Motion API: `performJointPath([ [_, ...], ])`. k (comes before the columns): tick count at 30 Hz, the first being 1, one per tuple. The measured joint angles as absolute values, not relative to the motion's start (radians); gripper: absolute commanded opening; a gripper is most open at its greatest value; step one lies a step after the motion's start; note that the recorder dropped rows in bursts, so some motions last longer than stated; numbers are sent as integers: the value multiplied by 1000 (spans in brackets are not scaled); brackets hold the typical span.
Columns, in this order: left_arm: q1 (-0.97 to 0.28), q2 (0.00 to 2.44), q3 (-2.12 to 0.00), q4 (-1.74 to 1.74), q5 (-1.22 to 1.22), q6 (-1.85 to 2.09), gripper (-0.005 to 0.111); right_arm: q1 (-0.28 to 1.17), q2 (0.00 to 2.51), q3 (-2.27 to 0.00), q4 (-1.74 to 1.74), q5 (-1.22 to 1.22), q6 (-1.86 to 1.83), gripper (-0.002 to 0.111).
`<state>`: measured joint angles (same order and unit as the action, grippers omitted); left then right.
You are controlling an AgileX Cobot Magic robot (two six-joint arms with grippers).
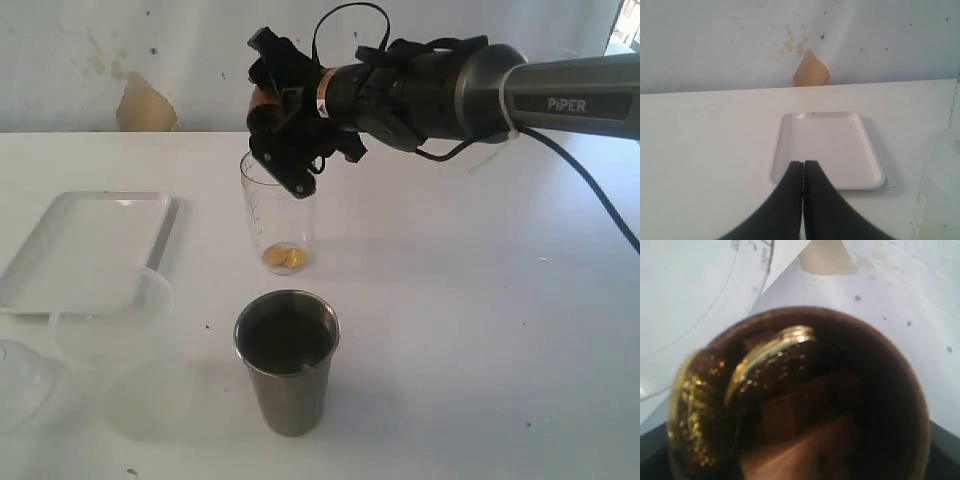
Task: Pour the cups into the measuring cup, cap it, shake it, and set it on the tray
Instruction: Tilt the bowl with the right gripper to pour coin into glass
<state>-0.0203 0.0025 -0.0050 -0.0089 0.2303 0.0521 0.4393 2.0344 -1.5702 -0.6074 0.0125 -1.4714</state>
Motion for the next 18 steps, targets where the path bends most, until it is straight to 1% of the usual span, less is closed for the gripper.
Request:
performJointPath([
  [13, -20, 3, -5, -9, 230, 52, 1, 439, 2034, -1570, -607, 13, -1692, 0],
  [18, -20, 3, -5, -9, 230, 52, 1, 439, 2033, -1560, -607, 11, -1721, 0],
])
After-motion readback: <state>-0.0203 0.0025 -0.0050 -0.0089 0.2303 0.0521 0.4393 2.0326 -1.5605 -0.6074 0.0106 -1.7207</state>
